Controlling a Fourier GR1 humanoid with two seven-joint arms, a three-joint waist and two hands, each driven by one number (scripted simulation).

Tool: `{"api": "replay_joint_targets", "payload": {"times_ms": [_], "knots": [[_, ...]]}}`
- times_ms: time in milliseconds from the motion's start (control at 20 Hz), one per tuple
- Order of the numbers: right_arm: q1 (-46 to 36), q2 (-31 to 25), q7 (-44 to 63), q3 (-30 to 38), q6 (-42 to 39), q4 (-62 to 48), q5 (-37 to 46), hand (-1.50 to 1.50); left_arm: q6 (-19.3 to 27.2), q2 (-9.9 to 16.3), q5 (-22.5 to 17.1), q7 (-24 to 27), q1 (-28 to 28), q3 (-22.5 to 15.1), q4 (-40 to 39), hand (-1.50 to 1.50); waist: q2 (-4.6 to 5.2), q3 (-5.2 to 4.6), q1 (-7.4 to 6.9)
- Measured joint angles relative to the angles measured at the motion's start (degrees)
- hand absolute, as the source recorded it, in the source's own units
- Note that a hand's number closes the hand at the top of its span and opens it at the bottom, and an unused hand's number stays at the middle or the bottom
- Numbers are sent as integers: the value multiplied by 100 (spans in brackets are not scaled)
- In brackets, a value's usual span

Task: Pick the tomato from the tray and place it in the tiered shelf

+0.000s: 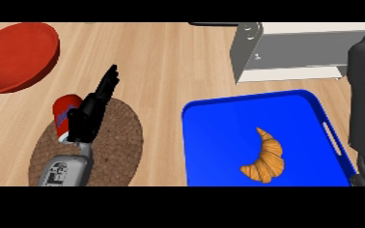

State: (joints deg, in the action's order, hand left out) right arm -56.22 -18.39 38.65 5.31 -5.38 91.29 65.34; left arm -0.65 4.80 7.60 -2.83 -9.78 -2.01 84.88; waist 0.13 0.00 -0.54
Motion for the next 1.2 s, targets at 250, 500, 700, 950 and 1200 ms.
{"api": "replay_joint_targets", "payload": {"times_ms": [250, 500, 700, 950, 1200], "knots": [[-16, -7, -495, 172, 860, -868, 23, 150, -13, -8, 69, 65, -25, -24, -120, 0, 4, -2, -3], [-21, 187, -1002, 754, 1674, -1142, -762, 150, -8, -53, 78, 12, 12, -64, -44, 0, 7, 3, -20], [-31, 73, -1447, 1033, 1945, -1485, -1235, 150, -80, 16, 32, 40, 74, 10, -16, 0, 0, 0, -4], [-247, -13, -1802, 1129, 2323, -2135, -1469, 150, -81, 19, 39, -57, 13, 49, 35, 0, -2, 0, -7], [-86, -350, -1360, 1122, 2469, -2498, -851, -150, -53, -11, 31, 97, -87, 120, -216, 0, 1, -5, 41]]}}
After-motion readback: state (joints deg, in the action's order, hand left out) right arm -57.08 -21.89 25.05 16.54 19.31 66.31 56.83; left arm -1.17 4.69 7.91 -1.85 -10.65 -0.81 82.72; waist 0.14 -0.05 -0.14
